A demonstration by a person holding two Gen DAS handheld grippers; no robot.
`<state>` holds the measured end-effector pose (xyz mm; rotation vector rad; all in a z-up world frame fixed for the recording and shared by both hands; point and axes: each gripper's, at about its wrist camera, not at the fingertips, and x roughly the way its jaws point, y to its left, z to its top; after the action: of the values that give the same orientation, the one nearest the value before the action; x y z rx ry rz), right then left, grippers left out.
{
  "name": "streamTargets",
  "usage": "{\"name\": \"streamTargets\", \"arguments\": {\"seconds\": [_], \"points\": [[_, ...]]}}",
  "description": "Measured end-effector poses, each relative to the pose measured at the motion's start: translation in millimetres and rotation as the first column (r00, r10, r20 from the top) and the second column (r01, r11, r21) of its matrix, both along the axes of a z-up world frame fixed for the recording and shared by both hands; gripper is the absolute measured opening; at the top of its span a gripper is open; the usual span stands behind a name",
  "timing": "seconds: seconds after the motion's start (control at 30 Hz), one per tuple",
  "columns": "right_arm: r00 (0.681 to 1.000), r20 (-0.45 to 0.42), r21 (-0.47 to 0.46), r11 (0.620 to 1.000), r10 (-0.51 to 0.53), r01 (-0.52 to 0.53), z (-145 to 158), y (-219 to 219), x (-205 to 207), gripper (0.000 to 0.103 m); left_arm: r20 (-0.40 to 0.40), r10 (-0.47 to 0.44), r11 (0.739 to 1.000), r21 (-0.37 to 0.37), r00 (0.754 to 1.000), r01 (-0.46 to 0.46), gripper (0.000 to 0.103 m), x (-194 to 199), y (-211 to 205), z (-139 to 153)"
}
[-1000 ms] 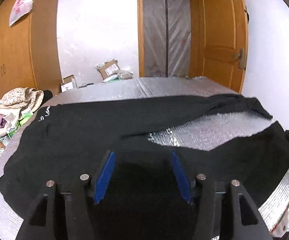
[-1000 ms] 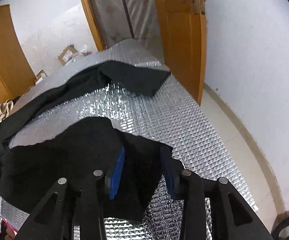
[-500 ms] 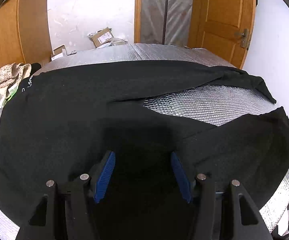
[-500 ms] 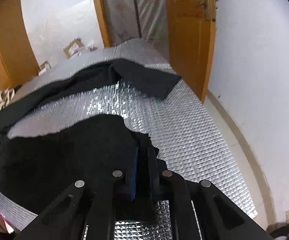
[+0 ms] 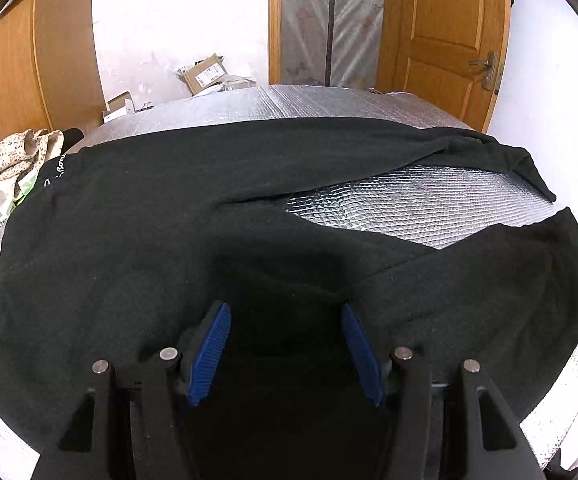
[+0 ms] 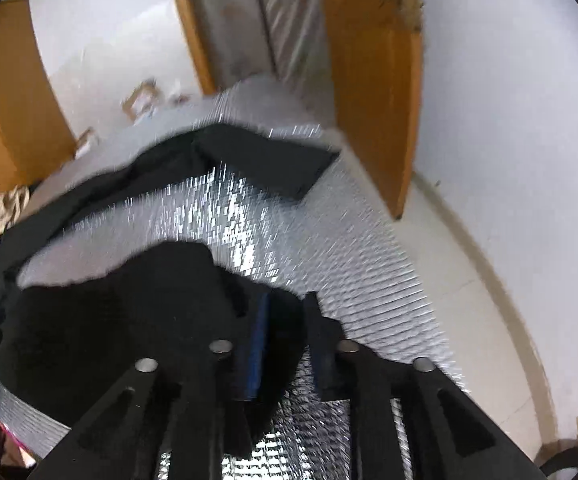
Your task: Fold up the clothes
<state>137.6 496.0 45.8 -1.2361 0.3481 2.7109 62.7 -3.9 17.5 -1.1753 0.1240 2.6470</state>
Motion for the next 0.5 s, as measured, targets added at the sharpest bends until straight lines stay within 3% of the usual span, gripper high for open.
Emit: {"name": "streamTargets", "arguments": {"seconds": [0.1, 0.3, 0.43, 0.5], "points": [[1.0, -0.005, -0.003, 1.0, 0.016, -0.016, -2.7, -0.9, -2.7, 0.035, 0.001, 0.001, 1.0, 0.001, 1.0, -0.001, 0.059, -0.6, 0.6, 0.0], [1.0, -0.009, 0.0, 1.0, 0.011, -0.011, -5.8, 2.6, -5.6, 0.033, 0.002, -0.002, 1.0, -0.001, 1.0, 0.002, 0.059, -1.5, 0.1, 0.0], [1.0, -0.009, 0.006, 1.0, 0.028, -0.027, -3.4, -4.8, -3.5, 0.005, 0.003, -0.003, 1.0, 0.001, 1.0, 0.003, 0.059, -2.1, -0.9, 0.2], [0.999, -0.013, 0.023, 0.999, 0.03, -0.03, -1.7, -9.7, -1.8, 0.004, 0.003, -0.003, 1.0, 0.002, 1.0, 0.003, 0.059, -2.4, -1.1, 0.0]]}}
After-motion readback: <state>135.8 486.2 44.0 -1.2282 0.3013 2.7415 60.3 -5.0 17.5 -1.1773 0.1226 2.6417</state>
